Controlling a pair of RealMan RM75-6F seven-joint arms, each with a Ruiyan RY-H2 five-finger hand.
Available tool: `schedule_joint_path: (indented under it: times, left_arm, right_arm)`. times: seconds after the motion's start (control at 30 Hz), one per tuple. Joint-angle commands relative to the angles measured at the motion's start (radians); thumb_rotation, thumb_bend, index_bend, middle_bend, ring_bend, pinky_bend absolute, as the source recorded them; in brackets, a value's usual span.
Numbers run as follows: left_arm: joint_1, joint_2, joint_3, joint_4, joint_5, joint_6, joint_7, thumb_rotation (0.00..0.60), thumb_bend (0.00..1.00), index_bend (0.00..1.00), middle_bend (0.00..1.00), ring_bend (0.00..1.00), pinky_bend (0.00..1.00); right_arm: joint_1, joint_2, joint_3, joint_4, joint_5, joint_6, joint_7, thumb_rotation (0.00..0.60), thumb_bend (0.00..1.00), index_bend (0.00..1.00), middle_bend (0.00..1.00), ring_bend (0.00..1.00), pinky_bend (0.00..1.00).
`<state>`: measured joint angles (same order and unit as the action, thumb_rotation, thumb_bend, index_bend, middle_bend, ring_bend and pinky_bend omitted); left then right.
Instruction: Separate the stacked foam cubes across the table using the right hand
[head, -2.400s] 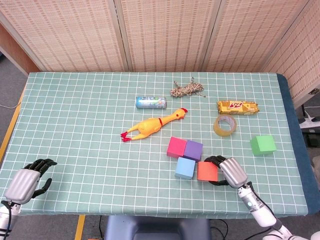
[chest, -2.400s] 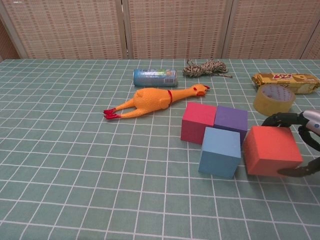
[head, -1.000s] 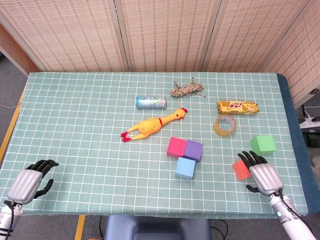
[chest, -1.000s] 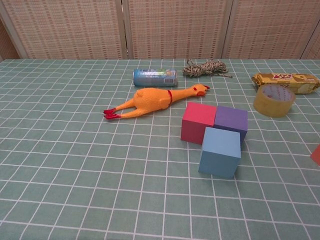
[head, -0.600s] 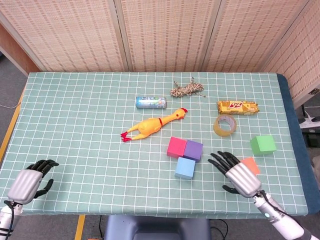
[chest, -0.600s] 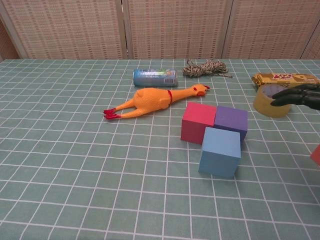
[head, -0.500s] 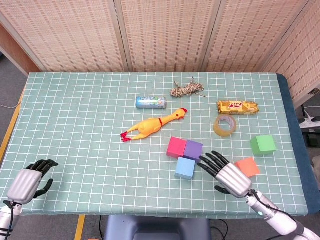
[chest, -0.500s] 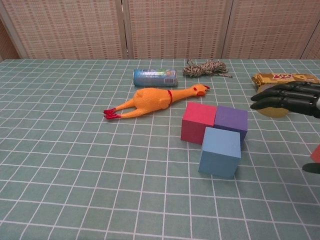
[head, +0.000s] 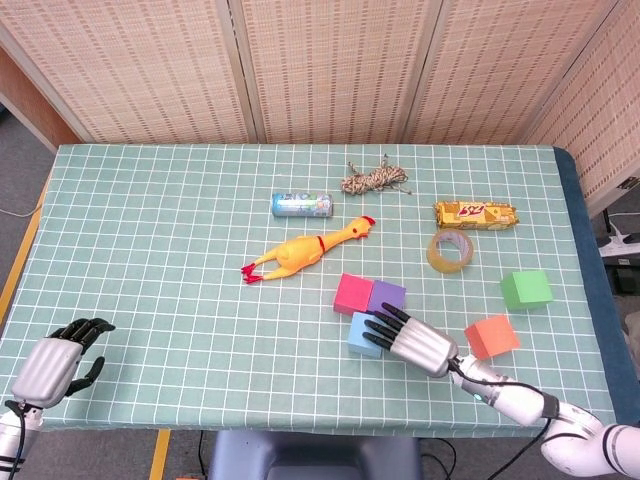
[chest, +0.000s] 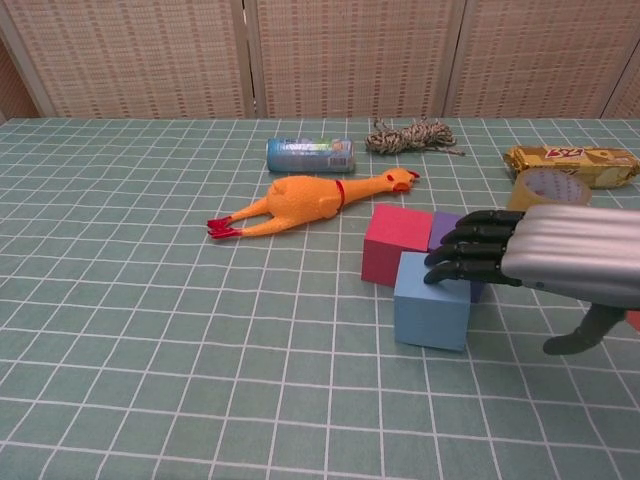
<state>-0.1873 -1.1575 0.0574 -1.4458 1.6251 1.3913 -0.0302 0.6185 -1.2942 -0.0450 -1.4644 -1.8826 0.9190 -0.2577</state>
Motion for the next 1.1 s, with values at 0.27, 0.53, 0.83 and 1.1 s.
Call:
schedule_joint_path:
  times: [0.27, 0.53, 0.83, 1.1]
  left_arm:
    - [0.002, 0.002, -0.002, 0.001, -0.001, 0.006, -0.006, 0.600, 0.47, 0.27, 0.25, 0.23, 0.44]
    - [0.002, 0.002, -0.002, 0.001, 0.000, 0.007, -0.006, 0.600, 0.47, 0.27, 0.25, 0.23, 0.44]
    - [0.004, 0.003, -0.003, 0.002, 0.001, 0.010, -0.008, 0.600, 0.47, 0.27, 0.25, 0.23, 0.44]
    - [0.006, 0.004, -0.003, 0.002, 0.004, 0.016, -0.011, 0.600, 0.47, 0.27, 0.25, 0.23, 0.44]
  right_arm:
    - [0.023, -0.093, 0.006, 0.098, -0.048, 0.109, -0.054, 0.600, 0.05, 0.11, 0.06, 0.00, 0.00]
    - [0.036, -0.121, -0.009, 0.123, -0.051, 0.121, -0.031, 0.600, 0.05, 0.11, 0.06, 0.00, 0.00]
    - [0.077, -0.214, 0.002, 0.202, 0.001, 0.042, -0.062, 0.600, 0.05, 0.19, 0.16, 0.00, 0.00]
    - [0.070, -0.244, -0.014, 0.242, -0.010, 0.110, -0.074, 0.600, 0.05, 0.45, 0.47, 0.11, 0.00]
